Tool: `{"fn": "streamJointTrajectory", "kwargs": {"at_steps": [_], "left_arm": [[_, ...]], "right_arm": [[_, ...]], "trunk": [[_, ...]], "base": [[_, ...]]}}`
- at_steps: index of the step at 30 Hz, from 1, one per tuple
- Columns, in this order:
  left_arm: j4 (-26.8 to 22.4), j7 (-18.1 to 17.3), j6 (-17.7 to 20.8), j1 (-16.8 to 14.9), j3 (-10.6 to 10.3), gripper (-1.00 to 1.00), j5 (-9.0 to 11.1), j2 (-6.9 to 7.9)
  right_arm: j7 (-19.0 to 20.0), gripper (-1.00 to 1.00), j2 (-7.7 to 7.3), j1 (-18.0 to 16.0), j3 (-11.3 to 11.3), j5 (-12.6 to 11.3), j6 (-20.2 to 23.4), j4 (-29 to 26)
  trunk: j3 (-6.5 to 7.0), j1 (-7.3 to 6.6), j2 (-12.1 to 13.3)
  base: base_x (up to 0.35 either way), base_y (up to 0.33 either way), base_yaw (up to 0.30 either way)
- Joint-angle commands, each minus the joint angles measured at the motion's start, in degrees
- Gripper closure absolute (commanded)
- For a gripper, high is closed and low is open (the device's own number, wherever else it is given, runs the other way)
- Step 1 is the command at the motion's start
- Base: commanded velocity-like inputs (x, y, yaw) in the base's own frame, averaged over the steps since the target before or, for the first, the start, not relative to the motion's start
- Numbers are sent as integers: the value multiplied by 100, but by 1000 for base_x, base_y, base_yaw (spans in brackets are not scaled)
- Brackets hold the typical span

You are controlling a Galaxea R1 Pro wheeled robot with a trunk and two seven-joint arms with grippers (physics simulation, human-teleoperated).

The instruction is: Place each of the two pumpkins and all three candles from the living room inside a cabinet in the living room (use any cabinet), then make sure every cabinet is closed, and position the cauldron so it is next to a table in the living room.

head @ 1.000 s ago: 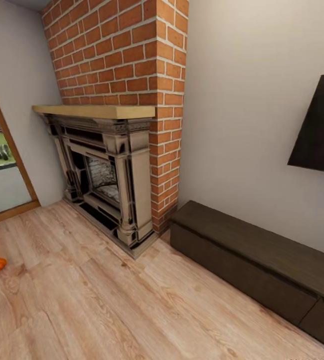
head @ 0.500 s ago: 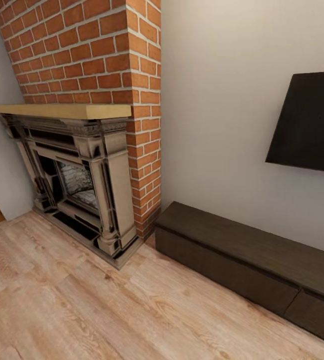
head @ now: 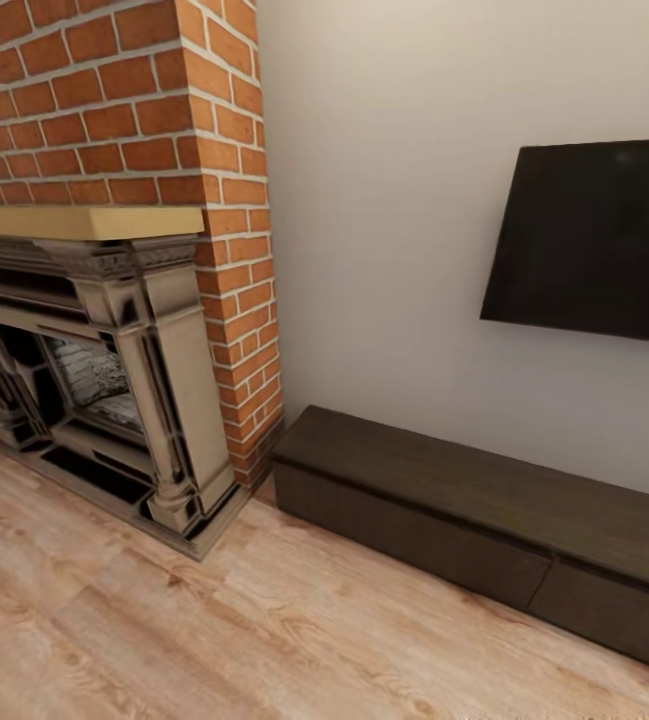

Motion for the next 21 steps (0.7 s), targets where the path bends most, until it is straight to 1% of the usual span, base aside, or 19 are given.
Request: {"fn": "streamJointTrajectory", "kwargs": {"at_steps": [1,8,21], "left_arm": [[2,-7,-16,-1,0,-100,-1,0],[2,-9,-17,-1,1,-100,-1,0],[2,-10,-20,-1,-7,-100,-1,-9]], "right_arm": [[1,-100,2,-1,-2,-8,-2,0],[1,-100,-8,-1,-2,-8,-2,0],[1,-100,-21,7,-2,-8,-9,0]], "trunk": [[-6,1,-2],[-21,1,-2],[-48,1,-2]], "base": [[135,75,-274],[180,142,-274],[235,220,-274]]}}
